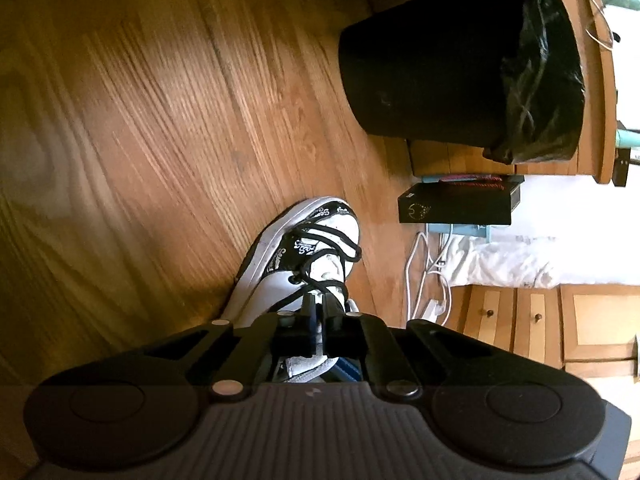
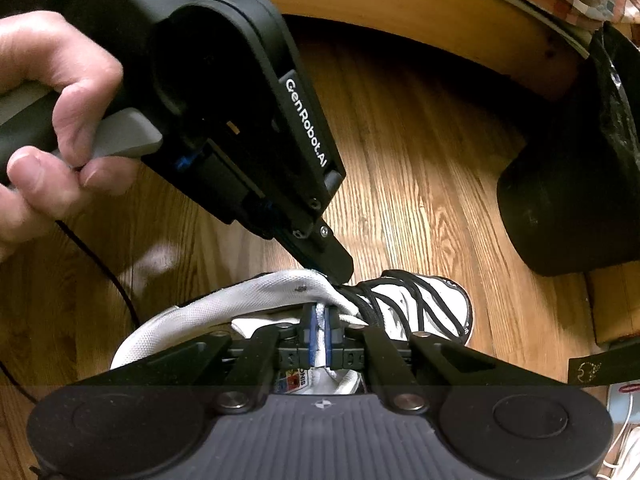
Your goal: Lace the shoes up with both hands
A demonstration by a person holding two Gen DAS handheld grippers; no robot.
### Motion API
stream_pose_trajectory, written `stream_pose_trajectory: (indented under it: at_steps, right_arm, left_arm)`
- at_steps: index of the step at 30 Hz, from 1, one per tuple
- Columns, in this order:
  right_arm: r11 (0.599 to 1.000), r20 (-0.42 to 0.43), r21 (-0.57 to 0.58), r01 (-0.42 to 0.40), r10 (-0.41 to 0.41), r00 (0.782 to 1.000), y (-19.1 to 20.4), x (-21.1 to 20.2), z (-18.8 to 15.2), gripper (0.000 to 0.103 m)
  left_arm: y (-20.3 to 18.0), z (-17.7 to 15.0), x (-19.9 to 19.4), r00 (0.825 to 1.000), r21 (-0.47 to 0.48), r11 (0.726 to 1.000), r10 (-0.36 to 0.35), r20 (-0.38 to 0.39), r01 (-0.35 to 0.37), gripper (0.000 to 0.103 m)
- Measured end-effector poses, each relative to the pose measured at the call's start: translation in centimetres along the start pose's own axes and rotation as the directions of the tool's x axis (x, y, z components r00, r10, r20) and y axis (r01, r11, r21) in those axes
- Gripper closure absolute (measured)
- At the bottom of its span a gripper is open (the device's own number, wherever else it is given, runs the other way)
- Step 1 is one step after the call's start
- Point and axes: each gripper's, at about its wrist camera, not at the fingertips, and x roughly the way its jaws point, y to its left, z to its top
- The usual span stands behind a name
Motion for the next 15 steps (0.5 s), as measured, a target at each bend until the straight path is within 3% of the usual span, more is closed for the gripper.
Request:
stream_pose_trajectory:
  at_steps: [8, 15]
  right_arm:
    - [0.999, -0.015, 0.031, -0.007, 0.008, 1.000, -0.7, -0.6, -0.6, 0.090]
    - [0.999, -0.039, 0.029, -0.014, 0.015, 0.999, -0.7, -0.5, -1.4, 0.089]
  left_arm:
    - [0.1, -0.3, -1.1, 0.999, 0.009, 1.000, -0.001, 0.032, 0.001, 0.100]
    - [0.5, 0.3, -2.3, 0.995, -0.021, 1.000, -0.008, 0.103, 0.011, 0.103]
